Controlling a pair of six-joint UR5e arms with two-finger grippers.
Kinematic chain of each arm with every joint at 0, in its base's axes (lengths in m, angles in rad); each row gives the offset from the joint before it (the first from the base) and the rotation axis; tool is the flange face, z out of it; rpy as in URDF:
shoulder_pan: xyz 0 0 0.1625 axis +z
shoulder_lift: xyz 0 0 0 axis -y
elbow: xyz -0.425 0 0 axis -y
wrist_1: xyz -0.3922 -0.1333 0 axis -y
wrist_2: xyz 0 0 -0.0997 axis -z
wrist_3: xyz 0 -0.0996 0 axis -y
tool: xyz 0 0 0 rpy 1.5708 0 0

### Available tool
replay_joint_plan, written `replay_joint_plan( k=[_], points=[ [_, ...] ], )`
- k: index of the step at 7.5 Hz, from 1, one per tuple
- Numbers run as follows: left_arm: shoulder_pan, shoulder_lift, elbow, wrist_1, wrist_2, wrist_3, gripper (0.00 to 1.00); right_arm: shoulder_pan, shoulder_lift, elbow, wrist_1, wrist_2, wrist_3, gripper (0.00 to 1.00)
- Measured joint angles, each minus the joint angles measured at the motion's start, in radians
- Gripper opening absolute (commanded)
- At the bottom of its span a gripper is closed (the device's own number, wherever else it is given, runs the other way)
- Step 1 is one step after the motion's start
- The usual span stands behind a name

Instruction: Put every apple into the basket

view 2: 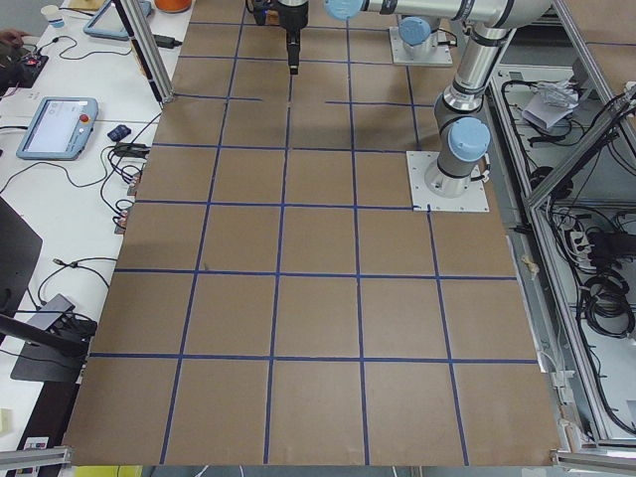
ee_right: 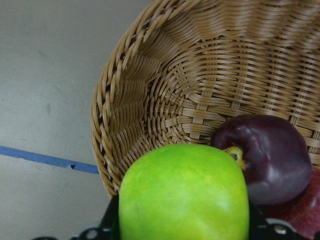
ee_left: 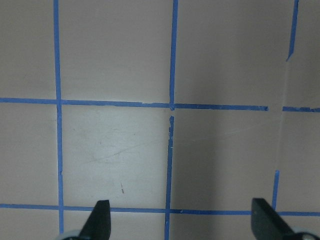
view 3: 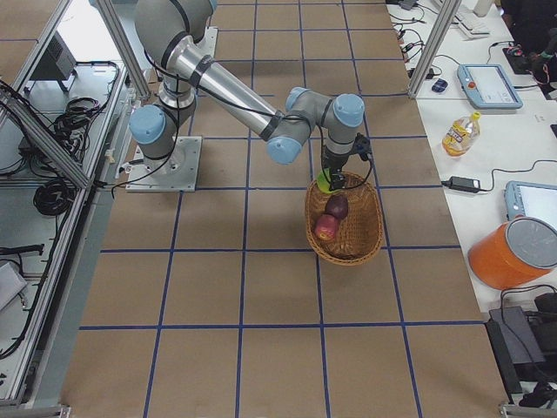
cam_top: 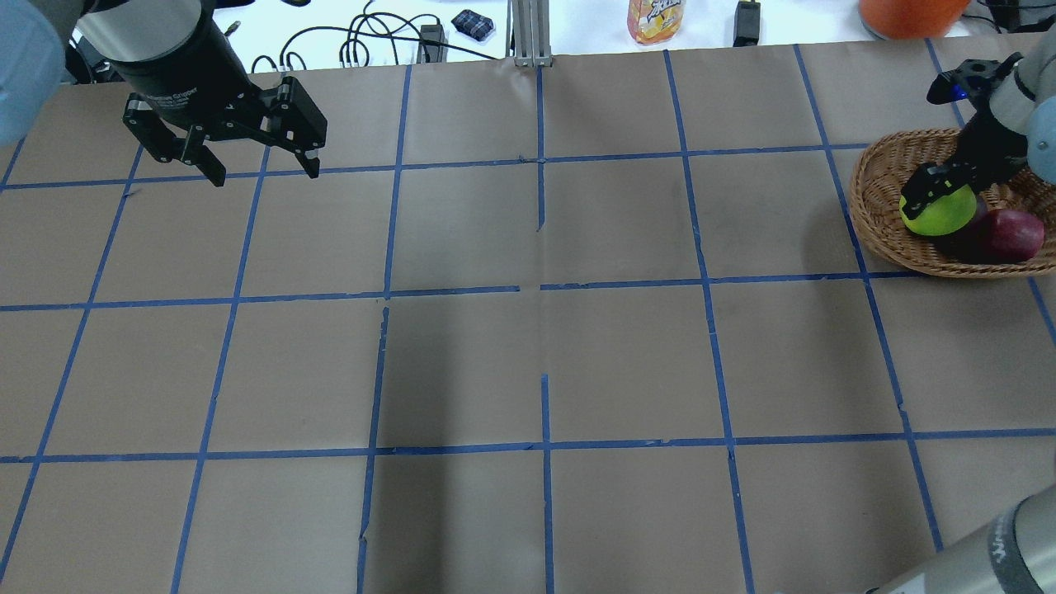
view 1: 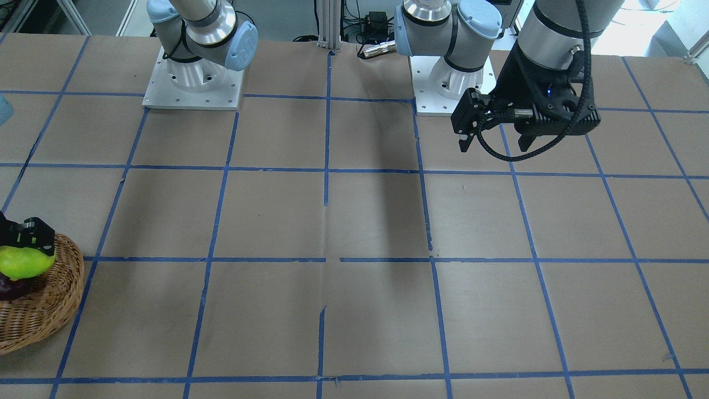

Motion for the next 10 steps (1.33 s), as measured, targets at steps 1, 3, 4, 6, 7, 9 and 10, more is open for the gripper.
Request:
replay_joint_plan(
  k=[1,3,4,6,7,9,10],
  points=[
    [0.000,0.001,0.001,0.002,0.001,0.001,1.00,0.002,0.003,-0.004,0.001,0.000,0.006,1.00],
    [0.001,0.003,0.003,0.003,0.001,0.001,1.00,0.004,0.001,-0.015,0.028,0.002,0.010,1.00],
    [0.002,0.003,0.002,0.003,0.000,0.001,1.00,0.012,-0.012,-0.035,0.083,0.002,0.013,1.00],
    [0.003,0.013,0.000,0.003,-0.001,0.000,1.00,0.076,-0.085,-0.114,0.282,0.003,0.117,1.00],
    [0.003,0.019,0.002,0.001,-0.003,0.000,1.00,0.136,-0.131,-0.144,0.372,0.003,0.225,1.00],
    [0.002,0.025,0.004,-0.003,-0.003,0.000,1.00,0.287,-0.229,-0.162,0.490,0.004,0.500,1.00],
    [0.002,0.027,0.005,-0.005,-0.002,0.000,1.00,0.375,-0.257,-0.166,0.517,0.004,0.646,1.00]
  ],
)
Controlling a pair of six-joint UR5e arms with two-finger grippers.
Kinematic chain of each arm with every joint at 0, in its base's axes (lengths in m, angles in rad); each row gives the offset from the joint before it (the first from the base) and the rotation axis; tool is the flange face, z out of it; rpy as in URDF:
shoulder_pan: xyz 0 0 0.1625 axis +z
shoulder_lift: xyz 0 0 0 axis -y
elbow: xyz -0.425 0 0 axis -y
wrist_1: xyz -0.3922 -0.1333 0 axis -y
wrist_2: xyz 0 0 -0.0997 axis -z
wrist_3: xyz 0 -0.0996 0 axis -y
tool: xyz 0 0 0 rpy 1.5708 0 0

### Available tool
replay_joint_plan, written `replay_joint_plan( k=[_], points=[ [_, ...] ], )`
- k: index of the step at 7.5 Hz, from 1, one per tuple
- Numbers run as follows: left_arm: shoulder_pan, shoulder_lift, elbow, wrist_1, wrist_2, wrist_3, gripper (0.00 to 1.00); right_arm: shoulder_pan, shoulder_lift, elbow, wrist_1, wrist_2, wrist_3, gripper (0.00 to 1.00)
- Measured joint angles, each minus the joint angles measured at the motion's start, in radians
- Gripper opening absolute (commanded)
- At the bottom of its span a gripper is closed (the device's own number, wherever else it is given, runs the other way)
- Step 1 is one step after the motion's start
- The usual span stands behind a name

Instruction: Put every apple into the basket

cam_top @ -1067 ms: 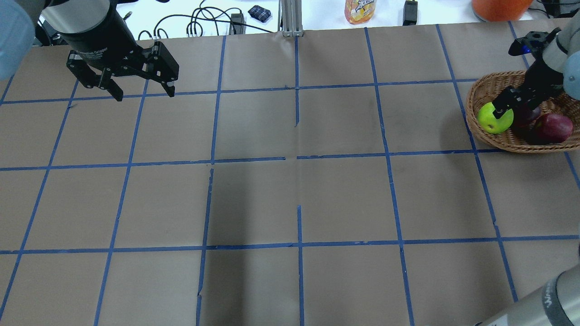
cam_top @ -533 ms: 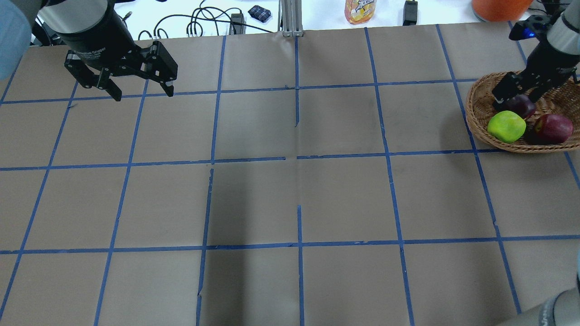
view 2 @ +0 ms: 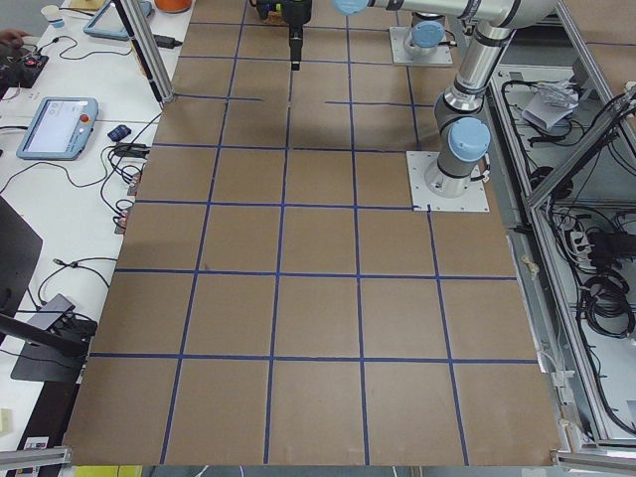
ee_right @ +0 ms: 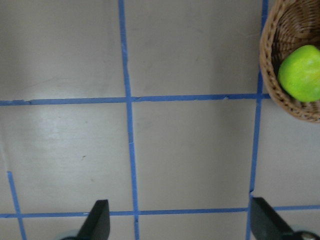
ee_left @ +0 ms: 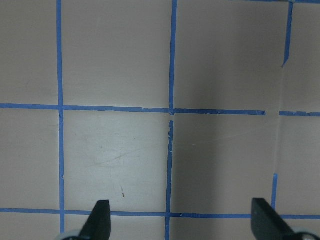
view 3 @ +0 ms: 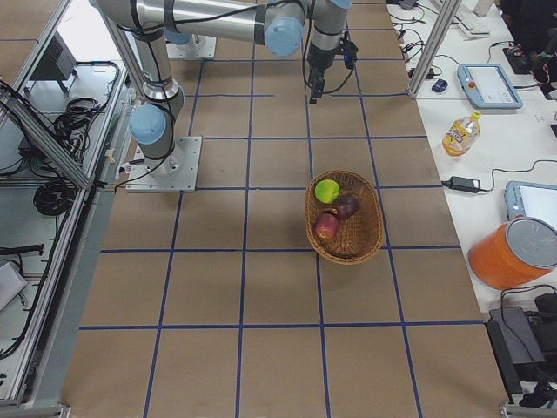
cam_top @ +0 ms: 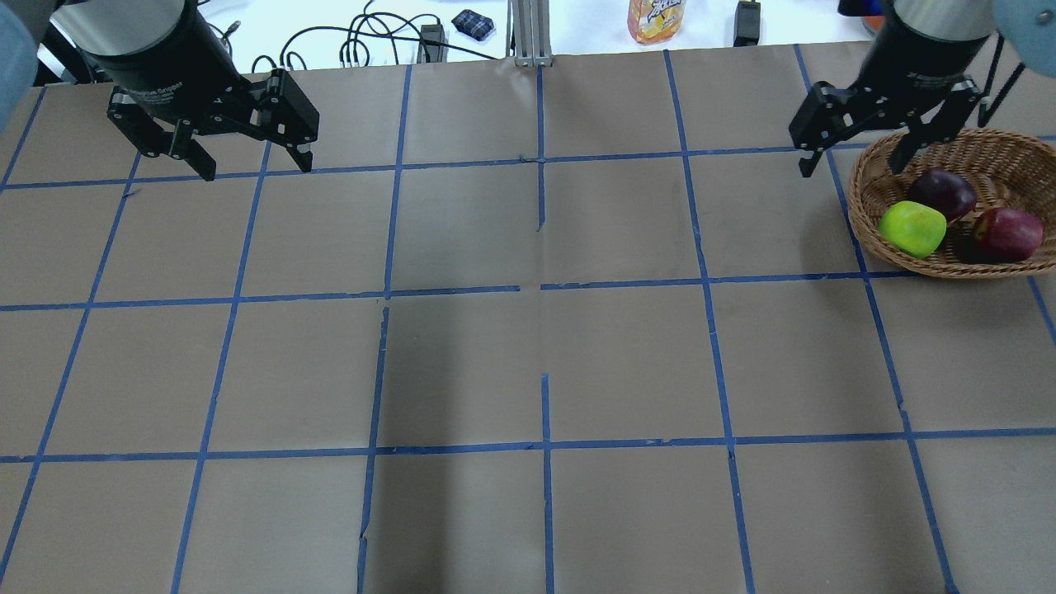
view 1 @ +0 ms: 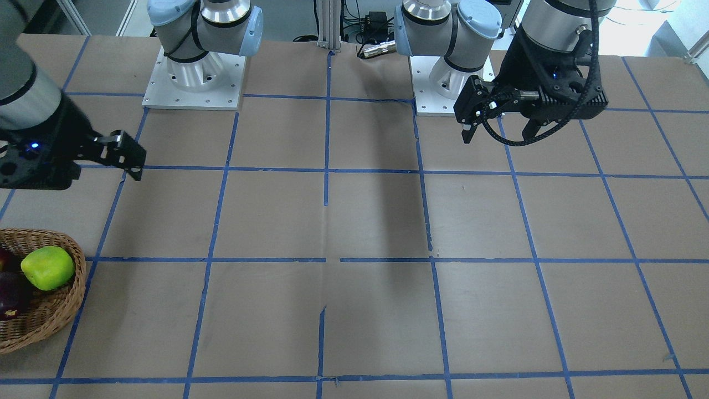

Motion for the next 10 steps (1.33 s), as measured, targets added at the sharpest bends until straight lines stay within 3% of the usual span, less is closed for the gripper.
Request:
replay_joint_plan(
  k=[3,6,8,10],
  points=[
    [0.002,0.005,0.004,-0.047,0.001,-0.003,1.00,0.128,-0.032,0.011,0.005,0.004,0.199,1.00],
    [0.003,0.023,0.013,-0.139,0.001,0.001,1.00,0.132,-0.106,0.080,-0.056,0.030,0.206,1.00],
    [0.001,0.022,0.008,-0.166,0.003,0.002,1.00,0.129,-0.112,0.093,-0.105,0.073,0.206,1.00],
    [0.004,0.020,0.005,-0.167,0.008,0.003,1.00,0.129,-0.113,0.090,-0.107,0.060,0.201,1.00]
  ],
)
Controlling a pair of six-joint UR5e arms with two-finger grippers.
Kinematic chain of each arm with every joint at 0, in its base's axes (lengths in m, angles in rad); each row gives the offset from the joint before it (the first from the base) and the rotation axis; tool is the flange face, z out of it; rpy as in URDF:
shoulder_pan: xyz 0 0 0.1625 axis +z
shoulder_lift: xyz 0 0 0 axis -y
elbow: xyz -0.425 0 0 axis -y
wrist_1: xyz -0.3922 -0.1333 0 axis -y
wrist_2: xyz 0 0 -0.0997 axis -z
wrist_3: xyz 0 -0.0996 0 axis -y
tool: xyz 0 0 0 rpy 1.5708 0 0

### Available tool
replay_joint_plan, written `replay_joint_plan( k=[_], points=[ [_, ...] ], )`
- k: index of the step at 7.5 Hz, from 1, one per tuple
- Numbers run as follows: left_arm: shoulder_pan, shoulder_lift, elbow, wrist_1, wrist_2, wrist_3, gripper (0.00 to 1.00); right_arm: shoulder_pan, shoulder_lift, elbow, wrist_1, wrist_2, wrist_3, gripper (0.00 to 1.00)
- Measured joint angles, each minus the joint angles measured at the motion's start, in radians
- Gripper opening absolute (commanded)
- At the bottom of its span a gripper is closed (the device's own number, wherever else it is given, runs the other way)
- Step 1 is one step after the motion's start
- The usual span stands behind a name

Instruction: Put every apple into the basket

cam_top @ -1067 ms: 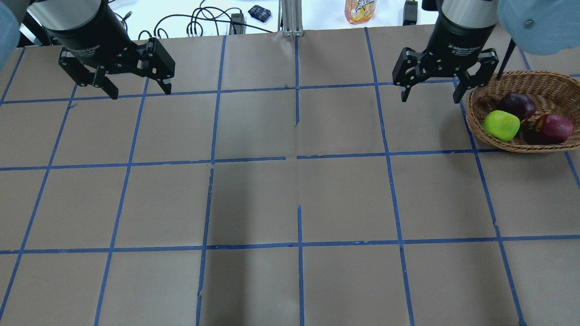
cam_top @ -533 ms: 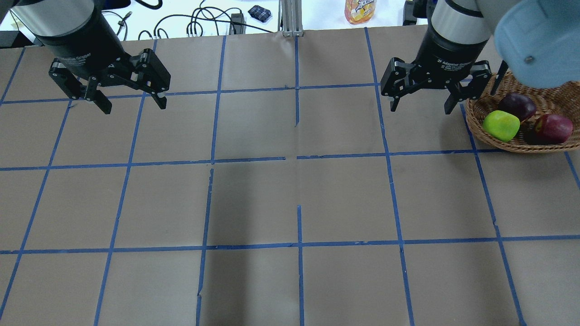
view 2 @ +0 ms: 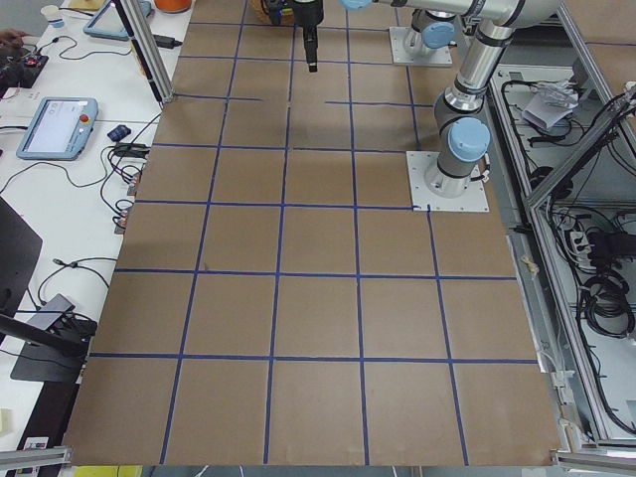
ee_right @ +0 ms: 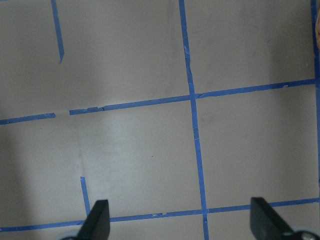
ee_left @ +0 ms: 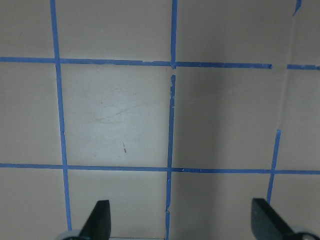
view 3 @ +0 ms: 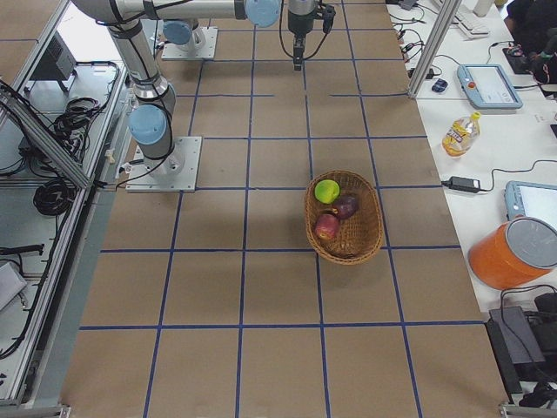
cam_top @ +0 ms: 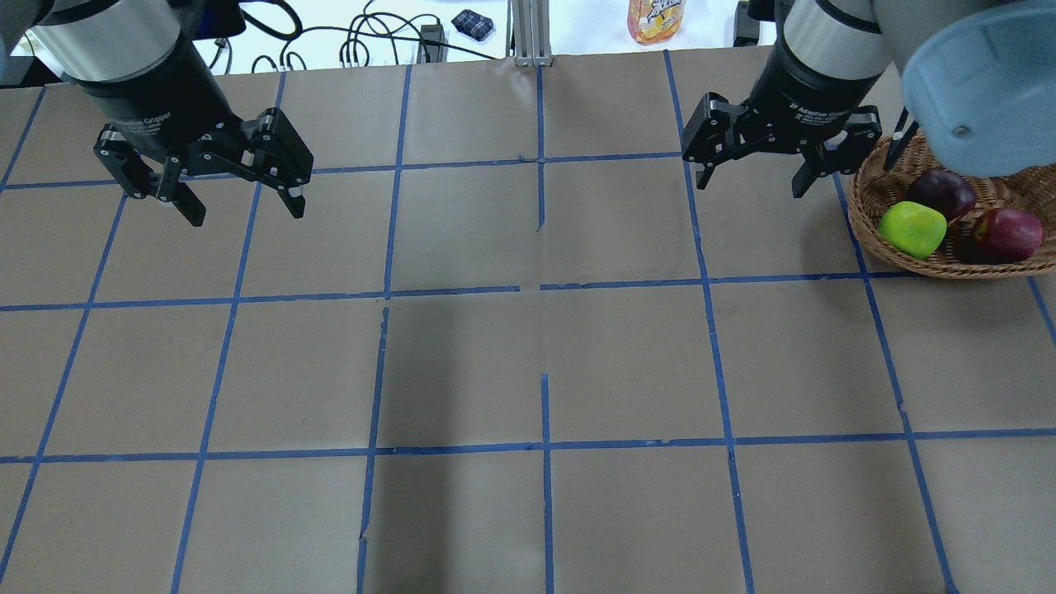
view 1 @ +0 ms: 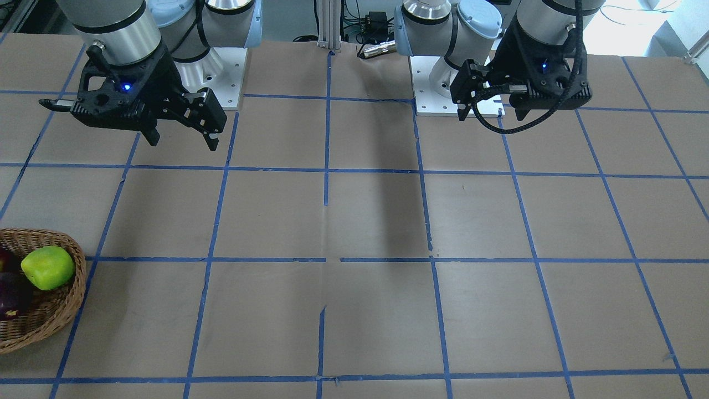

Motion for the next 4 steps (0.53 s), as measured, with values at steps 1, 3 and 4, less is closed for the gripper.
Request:
replay_joint_plan(
  k=[1,3,4],
  points=[
    [0.000,0.003,0.001,0.000,0.002,-0.002,1.00,0.000,0.000,-0.002,0.002,-0.015,-0.001,1.00],
    [-0.004,0.013,0.007,0.005,0.001,0.002,1.00,0.000,0.000,-0.001,0.002,-0.027,-0.001,1.00],
    [-0.004,0.015,0.009,0.032,0.000,0.008,1.00,0.000,0.000,0.001,0.002,-0.027,0.000,1.00]
  ],
)
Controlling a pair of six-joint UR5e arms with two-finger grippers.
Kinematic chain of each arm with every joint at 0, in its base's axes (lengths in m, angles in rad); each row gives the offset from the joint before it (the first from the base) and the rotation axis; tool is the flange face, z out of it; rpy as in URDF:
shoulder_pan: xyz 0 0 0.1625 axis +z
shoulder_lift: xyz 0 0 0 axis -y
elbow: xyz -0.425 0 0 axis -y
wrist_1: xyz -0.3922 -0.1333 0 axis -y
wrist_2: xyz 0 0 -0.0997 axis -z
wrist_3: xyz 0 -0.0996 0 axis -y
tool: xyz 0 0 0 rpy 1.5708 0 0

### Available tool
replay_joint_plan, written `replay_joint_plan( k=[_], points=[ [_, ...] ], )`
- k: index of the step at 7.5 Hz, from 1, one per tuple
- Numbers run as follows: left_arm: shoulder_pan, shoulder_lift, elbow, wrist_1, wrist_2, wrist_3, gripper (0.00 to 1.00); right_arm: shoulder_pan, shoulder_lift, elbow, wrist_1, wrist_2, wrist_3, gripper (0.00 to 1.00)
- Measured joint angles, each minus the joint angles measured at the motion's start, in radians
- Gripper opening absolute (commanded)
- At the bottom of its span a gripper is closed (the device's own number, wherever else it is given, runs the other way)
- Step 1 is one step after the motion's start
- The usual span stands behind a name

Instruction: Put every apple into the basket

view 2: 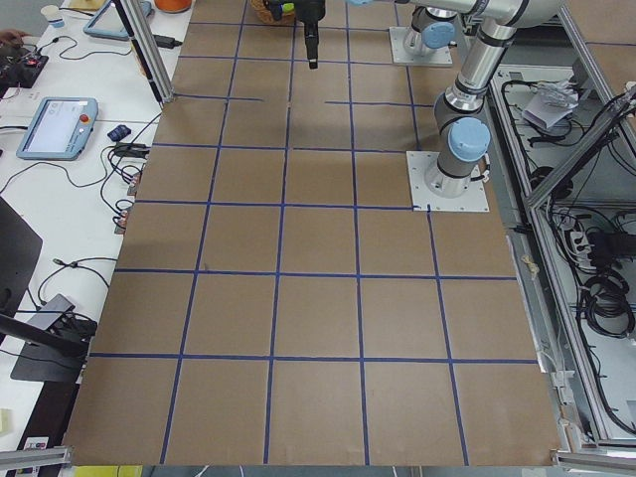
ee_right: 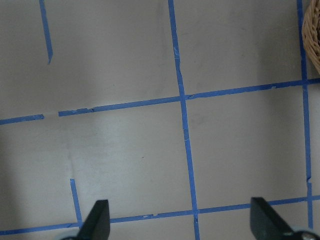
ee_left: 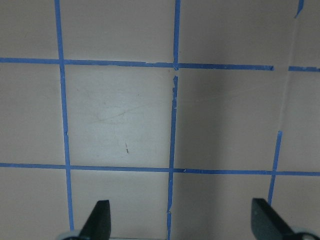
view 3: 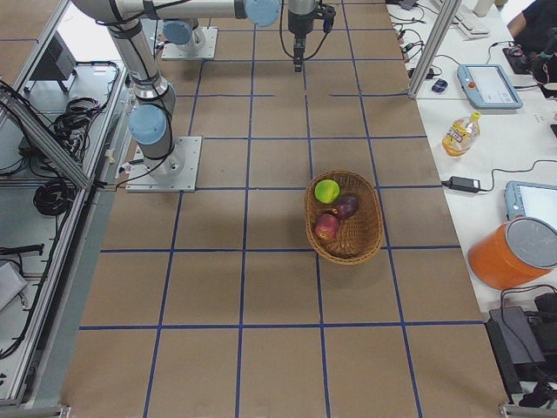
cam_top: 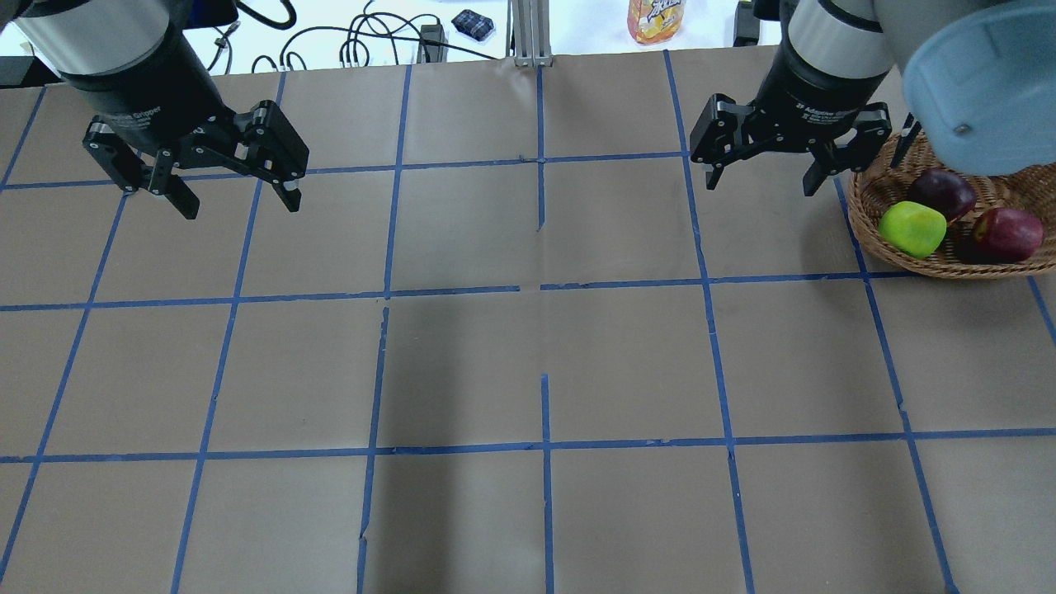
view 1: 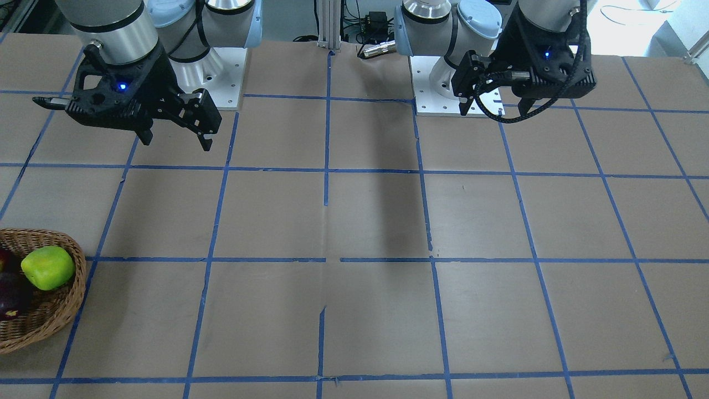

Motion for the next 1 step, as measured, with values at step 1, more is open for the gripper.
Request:
replay_joint_plan(
  k=[1],
  points=[
    [0.001,0.003,-0.002,0.036,0.001,0.002,1.00,0.000,0.000,0.001,0.001,0.001,0.000,1.00]
  ],
)
